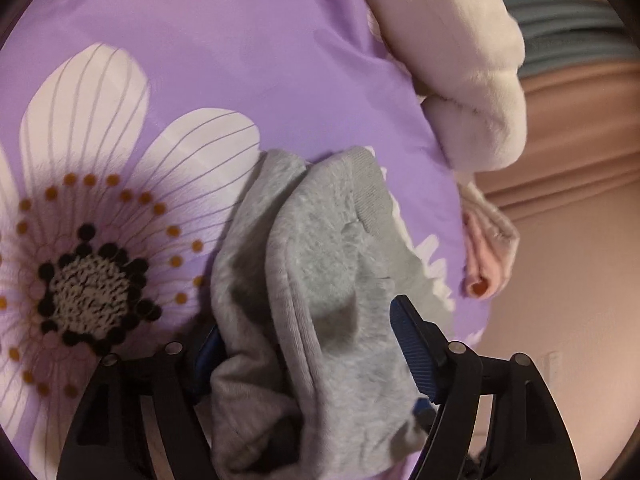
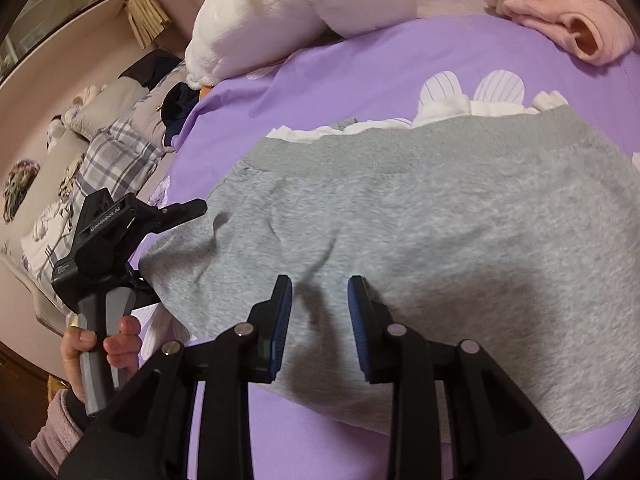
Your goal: Fold small clothes
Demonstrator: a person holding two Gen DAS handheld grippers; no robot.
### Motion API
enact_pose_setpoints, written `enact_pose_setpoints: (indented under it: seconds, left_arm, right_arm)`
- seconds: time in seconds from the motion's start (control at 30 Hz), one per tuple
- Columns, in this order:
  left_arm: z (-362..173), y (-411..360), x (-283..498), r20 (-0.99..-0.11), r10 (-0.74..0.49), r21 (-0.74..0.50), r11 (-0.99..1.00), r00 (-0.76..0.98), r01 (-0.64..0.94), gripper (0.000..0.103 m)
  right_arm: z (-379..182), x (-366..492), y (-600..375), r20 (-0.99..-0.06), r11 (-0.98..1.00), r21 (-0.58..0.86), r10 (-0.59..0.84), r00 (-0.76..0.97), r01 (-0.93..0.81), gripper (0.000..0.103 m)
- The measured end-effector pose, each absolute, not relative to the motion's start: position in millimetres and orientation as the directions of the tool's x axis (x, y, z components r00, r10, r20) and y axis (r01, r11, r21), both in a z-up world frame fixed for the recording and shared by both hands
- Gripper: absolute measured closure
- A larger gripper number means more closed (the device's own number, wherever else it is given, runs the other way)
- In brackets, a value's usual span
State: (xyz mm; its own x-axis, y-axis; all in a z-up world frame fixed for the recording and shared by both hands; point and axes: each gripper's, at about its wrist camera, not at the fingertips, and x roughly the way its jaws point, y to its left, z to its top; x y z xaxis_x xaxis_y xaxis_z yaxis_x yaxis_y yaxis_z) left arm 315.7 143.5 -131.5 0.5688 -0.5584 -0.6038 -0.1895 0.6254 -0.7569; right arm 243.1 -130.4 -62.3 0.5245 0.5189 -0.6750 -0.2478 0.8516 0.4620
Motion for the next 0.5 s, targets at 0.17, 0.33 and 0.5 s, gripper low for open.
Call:
enact_pose_setpoints:
  seconds: [0.17,0.33,0.5]
  left_arm:
    - [-122,127,322,-0.67,-0.485,-0.673,0.717,0.562,-0.182,0.045]
    - [-115,121,322,-0.698,-0.438,-0.619,0.767,0.567,-0.17,0.083]
    - [-94,103,320,-0.692,-0.41,-0.574,0.812,0.594,-0.108,0.085]
  right_arm:
    - [-64,248,-132,-0.667,0.847,0.471,0.526,0.529,-0.248,0.072]
    - [-70,249,-134,-0.663,0.84,0.489,0.533,0.527,-0.235,0.073]
    - [-70,251,-143,-0.642,0.813,0.541,0.564,0.52,-0.215,0.073]
